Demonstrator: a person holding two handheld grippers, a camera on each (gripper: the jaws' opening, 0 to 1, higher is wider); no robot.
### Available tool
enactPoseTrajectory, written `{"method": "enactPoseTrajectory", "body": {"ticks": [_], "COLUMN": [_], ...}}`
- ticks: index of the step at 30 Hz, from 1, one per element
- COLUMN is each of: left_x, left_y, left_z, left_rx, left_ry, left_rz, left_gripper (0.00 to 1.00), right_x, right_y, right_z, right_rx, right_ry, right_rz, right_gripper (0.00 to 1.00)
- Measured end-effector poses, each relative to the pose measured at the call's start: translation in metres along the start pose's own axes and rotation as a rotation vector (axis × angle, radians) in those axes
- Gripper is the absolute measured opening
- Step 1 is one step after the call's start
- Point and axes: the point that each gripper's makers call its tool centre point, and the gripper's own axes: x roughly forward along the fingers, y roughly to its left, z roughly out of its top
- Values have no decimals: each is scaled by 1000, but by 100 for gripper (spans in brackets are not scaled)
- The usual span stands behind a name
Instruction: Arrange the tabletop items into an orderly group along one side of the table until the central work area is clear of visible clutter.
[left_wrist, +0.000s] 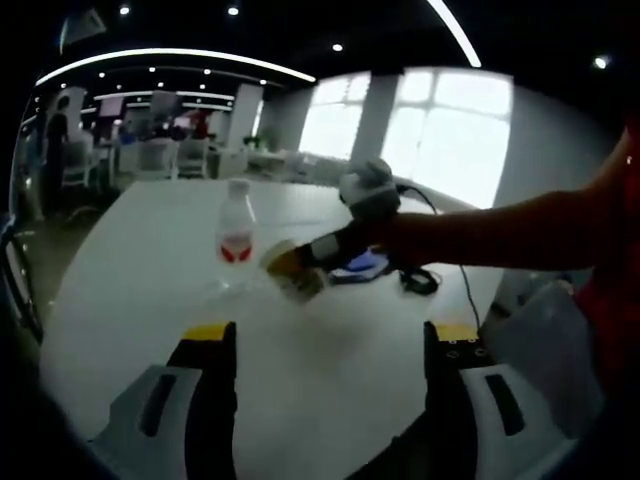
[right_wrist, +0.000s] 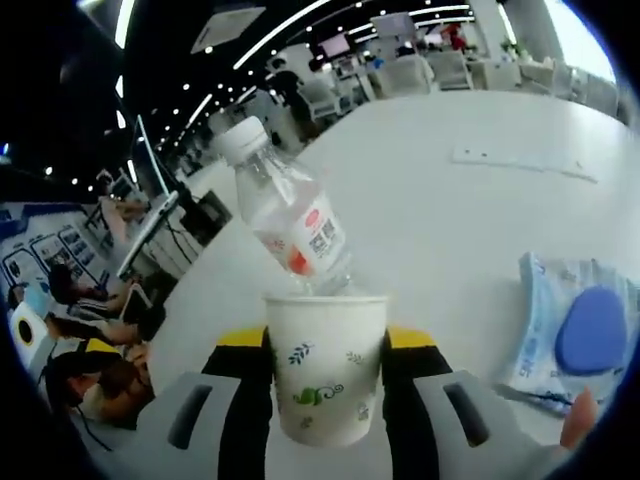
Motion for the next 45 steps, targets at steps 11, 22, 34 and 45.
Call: {"method": "enactPoseTrajectory", "body": {"ticks": [11, 22, 34, 45], "left_x": [1, 1, 1, 1], "left_y": [-1, -2, 0, 0], "left_z": [-2, -4, -5, -8], "left_rx": [-7, -21, -43, -52], "left_ry": [7, 15, 19, 29], "left_rz": [-6, -12, -9, -8], "left_gripper": [73, 72, 71, 71], "right_x": [-1, 2, 13, 25], "right_y": [-8, -21, -35, -50], "right_z": [21, 36, 45, 49], "right_rx": [-34, -76, -99, -99], "right_ry": [-104, -170, -207, -214], "right_rz": [-18, -45, -78, -102], "right_gripper": [42, 42, 42, 41]}}
